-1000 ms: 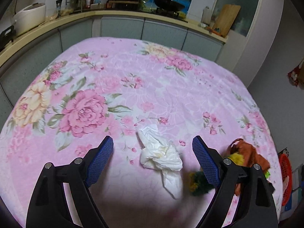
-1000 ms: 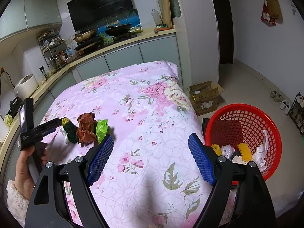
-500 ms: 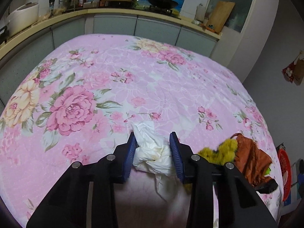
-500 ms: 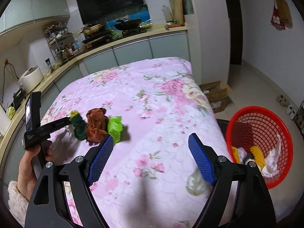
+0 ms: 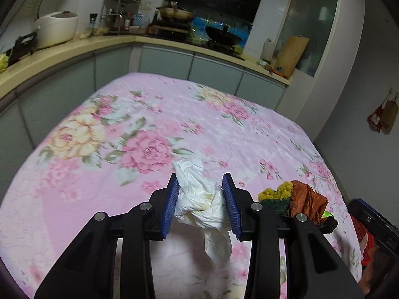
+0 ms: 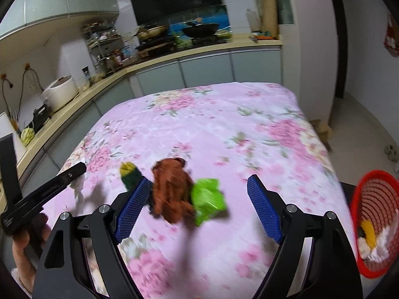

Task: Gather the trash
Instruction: 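Grasp the white tissue with the left tool while the right tool grasps the brown cloth, then lift the tissue and brown cloth and carry both over the red basket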

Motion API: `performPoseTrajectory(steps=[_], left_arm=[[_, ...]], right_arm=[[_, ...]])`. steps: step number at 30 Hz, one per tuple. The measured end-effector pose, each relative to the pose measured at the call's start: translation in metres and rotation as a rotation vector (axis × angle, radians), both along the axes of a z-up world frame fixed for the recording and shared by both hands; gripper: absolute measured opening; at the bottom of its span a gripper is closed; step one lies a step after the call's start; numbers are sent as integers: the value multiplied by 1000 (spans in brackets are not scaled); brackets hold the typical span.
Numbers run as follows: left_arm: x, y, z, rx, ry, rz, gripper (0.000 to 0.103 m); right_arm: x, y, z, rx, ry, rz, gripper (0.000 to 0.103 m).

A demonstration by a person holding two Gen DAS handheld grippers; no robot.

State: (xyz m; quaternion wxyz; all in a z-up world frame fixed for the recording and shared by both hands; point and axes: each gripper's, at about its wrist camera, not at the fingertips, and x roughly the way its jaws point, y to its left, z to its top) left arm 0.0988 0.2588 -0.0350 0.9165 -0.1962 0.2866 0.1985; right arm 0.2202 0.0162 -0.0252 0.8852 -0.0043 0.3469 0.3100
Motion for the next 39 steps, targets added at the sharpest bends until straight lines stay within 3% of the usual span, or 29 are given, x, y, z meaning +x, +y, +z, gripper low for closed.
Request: performPoseTrajectory(steps=[10,14,21,39], left_arm=[[-7,-7,8,16,-31,-13,35],[-6,-10,8,19,-32,-21,35],[-8,-12,8,19,-32,-21,35],[-33,-37,26,85,-49,-41,35]], right_arm=[[21,48,-18,-30,43,81,66],[24,59,-29,-60,75,130,52],[11,61,-41,-90,95,180,38],[-40,2,15,36,-27,157,37]])
